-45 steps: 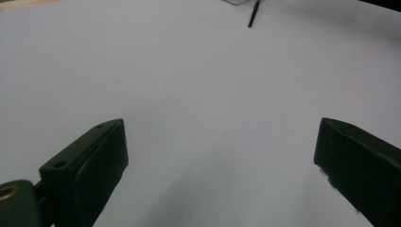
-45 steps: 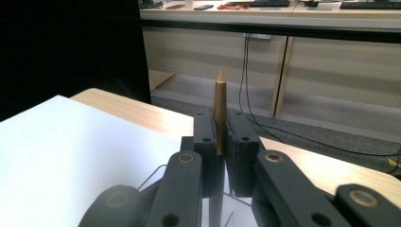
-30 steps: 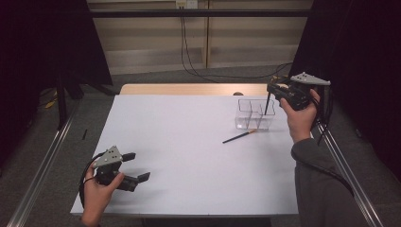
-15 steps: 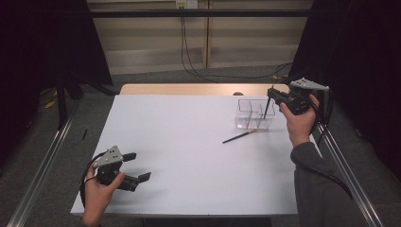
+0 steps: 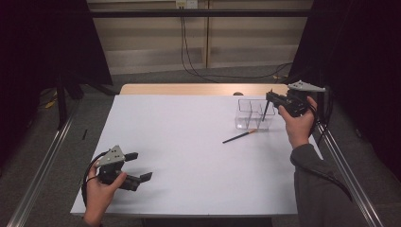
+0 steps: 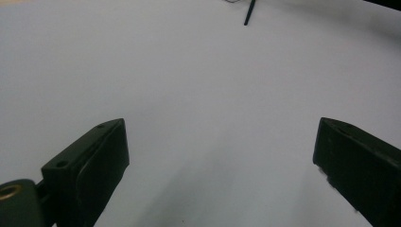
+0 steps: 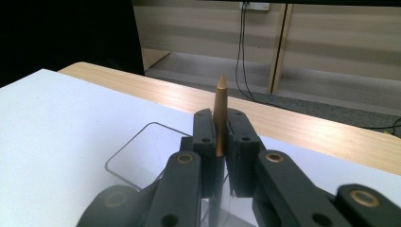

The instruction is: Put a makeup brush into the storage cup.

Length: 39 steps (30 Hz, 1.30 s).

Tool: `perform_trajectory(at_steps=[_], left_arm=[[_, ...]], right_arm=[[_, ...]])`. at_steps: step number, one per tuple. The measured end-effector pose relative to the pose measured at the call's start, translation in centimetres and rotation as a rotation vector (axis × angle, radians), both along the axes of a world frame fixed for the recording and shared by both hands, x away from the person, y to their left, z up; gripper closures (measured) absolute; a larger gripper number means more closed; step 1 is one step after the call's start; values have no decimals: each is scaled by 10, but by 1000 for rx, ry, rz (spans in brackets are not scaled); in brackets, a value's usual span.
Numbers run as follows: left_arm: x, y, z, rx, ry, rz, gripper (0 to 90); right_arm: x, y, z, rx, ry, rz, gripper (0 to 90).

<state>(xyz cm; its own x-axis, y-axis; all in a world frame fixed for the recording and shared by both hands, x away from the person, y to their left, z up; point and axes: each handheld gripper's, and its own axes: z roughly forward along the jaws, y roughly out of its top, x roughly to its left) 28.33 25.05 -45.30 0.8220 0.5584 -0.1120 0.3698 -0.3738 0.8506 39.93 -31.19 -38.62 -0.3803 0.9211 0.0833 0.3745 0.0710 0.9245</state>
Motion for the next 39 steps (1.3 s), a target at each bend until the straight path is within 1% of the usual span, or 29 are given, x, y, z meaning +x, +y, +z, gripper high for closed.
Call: perform_trajectory(at_steps=[3,5,13,14,16,17,18,19,20,21,22,23,24,26,29,30,33,34,35,37,38,39], left_arm=[[0,0,0,0,-1,0,41],[0,0,0,-2,0,-1,41],[0,0,0,0,-1,-1,43],[0,0,0,1,0,6,43],[1,0,0,-4,0,-1,44],[1,0,0,-6,-1,-2,44],[1,0,0,-3,-1,1,44],[1,0,0,-3,-2,-4,44],[1,0,0,0,0,0,44],[1,0,0,-8,-1,-2,44],[1,0,0,-1,-3,0,43],[1,0,0,-1,-1,0,43],[0,0,0,-5,5,5,44],[0,-1,0,-6,4,-2,43],[0,-1,1,-8,4,-1,43],[1,-1,1,-5,-4,-1,44],[1,-1,2,-18,4,0,43],[0,-1,2,-15,3,4,43],[0,-1,2,-24,4,1,43],[1,0,2,-19,3,1,43],[1,0,2,-15,1,4,43],[0,0,2,-20,3,6,43]], right_arm=[[0,1,-1,-11,4,11,839],[0,3,-2,-7,11,9,840],[1,2,-6,-25,17,5,848],[1,2,-6,-23,20,7,848],[1,3,-7,-24,20,6,837],[0,3,-8,-21,18,12,809],[0,2,-8,-4,22,-5,739],[0,2,-8,5,21,-2,714],[0,1,-8,29,20,0,694],[0,0,-8,31,16,1,658],[0,0,-8,31,19,-2,599],[-1,0,-8,33,15,-11,521],[-1,0,-8,38,15,-9,485],[-2,0,-8,40,23,-12,437],[-3,-1,-9,61,22,-10,356],[-4,-1,-9,61,28,-12,334],[-5,0,-10,61,32,-7,270],[-6,0,-10,66,36,-8,244],[-7,0,-10,69,38,-12,212],[-8,1,-10,70,42,5,205],[-9,2,-10,68,43,4,200],[-11,2,-10,63,40,6,196]])
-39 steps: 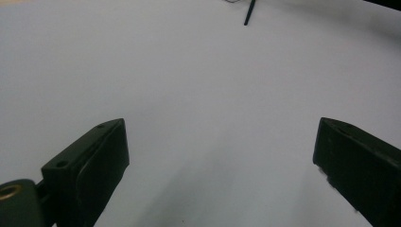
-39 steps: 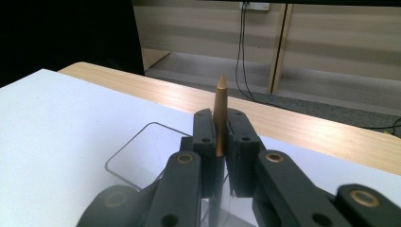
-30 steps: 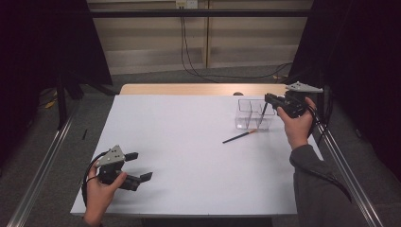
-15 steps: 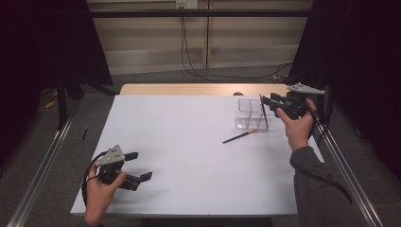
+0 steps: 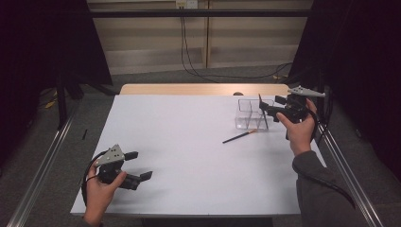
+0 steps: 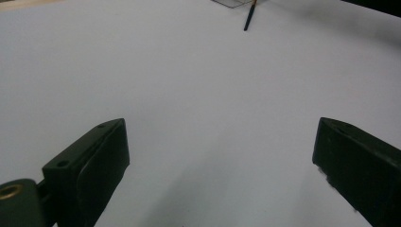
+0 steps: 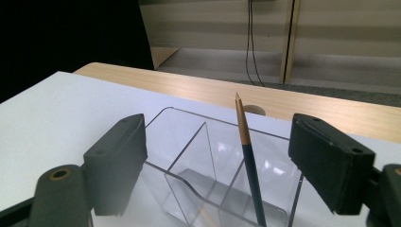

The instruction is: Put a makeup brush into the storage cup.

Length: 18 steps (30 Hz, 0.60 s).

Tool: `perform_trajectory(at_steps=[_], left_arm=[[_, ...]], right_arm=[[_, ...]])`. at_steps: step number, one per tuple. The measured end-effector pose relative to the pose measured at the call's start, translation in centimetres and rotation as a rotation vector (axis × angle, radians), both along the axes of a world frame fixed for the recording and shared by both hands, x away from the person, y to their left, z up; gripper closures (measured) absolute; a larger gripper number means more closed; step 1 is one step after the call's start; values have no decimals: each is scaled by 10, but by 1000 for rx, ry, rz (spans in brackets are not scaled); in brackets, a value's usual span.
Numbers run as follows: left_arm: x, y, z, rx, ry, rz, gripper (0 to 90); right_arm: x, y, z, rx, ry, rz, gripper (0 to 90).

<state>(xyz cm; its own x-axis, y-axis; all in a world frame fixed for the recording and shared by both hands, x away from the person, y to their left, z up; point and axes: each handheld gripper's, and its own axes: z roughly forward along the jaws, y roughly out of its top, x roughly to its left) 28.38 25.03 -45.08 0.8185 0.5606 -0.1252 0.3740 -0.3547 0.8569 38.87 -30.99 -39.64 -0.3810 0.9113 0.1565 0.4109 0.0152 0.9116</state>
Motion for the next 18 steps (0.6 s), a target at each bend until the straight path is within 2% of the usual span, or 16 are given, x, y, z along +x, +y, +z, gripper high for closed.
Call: perform_trajectory(at_steps=[5,9,12,14,18], left_arm=[[0,-1,1,-6,-6,3,43],[1,-1,0,6,-8,-1,43],[1,-1,0,1,-8,-5,43],[1,-1,1,15,-8,2,43],[1,-1,1,12,-6,2,43]], right_arm=[[-5,2,-2,3,7,13,187],[-9,5,-3,5,19,21,186],[-11,8,-3,-3,24,36,186],[-12,10,-3,-3,24,36,186],[-13,13,-4,-5,31,41,186]])
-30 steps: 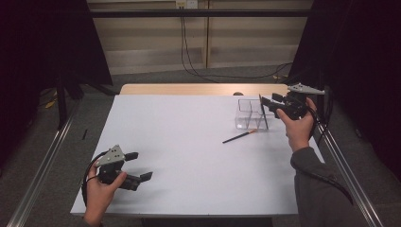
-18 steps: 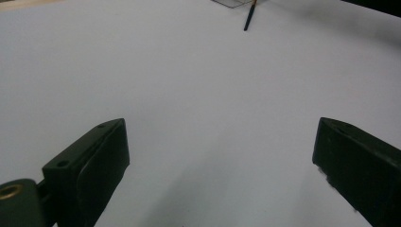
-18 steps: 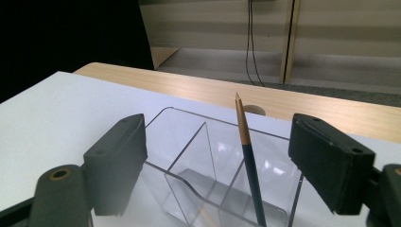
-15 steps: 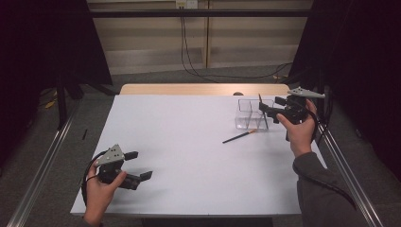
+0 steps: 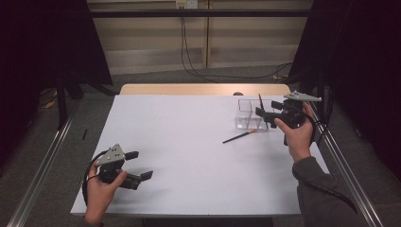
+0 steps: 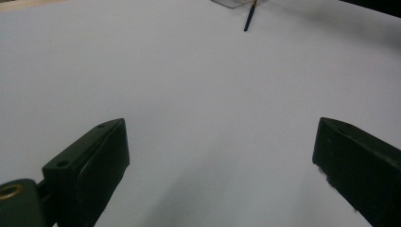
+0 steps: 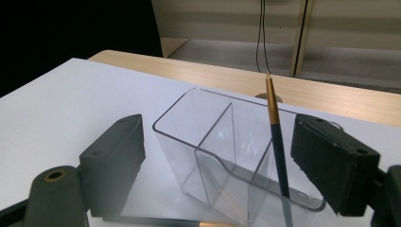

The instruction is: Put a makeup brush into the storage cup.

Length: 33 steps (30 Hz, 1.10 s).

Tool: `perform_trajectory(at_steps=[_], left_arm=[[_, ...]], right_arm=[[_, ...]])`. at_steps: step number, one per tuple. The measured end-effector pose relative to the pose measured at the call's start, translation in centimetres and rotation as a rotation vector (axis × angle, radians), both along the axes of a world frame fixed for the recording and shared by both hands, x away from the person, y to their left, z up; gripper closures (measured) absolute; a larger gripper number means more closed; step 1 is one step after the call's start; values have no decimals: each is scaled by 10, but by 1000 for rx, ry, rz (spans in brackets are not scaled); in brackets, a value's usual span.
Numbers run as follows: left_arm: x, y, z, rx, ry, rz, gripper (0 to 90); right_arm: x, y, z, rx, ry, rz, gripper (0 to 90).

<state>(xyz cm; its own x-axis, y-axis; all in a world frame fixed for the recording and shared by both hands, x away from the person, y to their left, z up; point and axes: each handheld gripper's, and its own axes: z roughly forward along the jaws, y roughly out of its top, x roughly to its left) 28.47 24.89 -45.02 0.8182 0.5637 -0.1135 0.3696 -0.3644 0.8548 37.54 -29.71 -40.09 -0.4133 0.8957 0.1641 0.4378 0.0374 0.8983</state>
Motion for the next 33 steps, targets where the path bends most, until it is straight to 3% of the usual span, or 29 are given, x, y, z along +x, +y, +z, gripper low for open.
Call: perform_trajectory(at_steps=[10,18,28,33], left_arm=[[0,-1,0,-4,0,-3,43],[1,0,0,2,0,-2,44],[2,0,-1,2,5,-9,43],[2,0,-1,2,5,-10,43]], right_arm=[[-4,12,-3,-35,44,42,172],[-6,15,-2,-40,54,61,171],[-6,22,-4,-87,114,103,169],[-3,24,-6,-100,167,117,161]])
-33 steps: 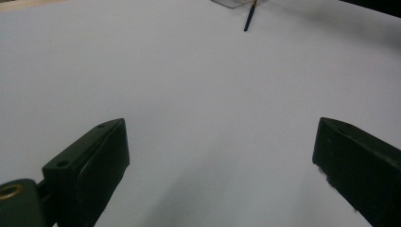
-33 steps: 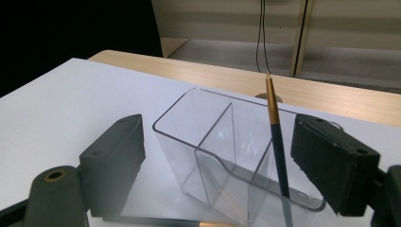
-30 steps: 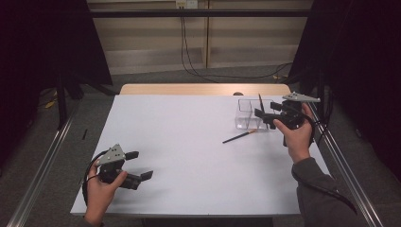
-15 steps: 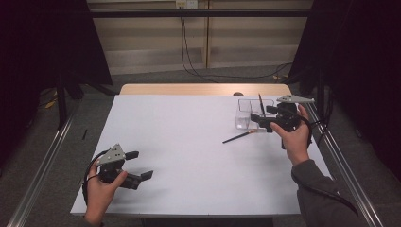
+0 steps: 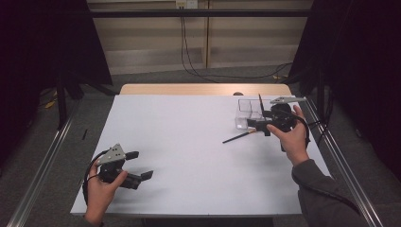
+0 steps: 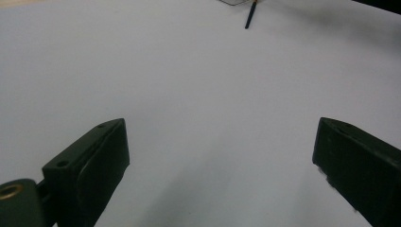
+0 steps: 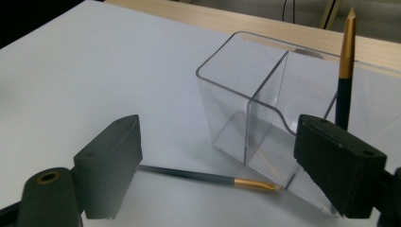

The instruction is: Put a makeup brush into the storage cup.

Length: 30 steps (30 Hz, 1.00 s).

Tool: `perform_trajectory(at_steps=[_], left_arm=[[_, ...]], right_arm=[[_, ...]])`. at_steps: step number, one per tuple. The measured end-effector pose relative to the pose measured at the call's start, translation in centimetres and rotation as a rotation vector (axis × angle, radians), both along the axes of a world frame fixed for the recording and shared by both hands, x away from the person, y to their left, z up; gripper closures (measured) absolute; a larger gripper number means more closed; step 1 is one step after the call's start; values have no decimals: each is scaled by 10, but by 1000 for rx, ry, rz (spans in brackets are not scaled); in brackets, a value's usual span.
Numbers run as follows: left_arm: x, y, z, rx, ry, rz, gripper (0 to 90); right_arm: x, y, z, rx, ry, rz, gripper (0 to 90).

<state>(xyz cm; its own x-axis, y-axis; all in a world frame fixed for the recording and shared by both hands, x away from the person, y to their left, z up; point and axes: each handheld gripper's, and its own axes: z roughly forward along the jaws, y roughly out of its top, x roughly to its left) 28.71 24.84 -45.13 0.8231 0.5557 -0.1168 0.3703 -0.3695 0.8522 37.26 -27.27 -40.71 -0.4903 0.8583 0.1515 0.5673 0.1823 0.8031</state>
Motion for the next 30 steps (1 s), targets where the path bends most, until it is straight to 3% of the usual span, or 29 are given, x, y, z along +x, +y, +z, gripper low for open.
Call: perform_trajectory(at_steps=[30], left_arm=[[1,-3,-4,-4,26,-15,39]], right_arm=[[14,18,-8,-136,241,74,142]])
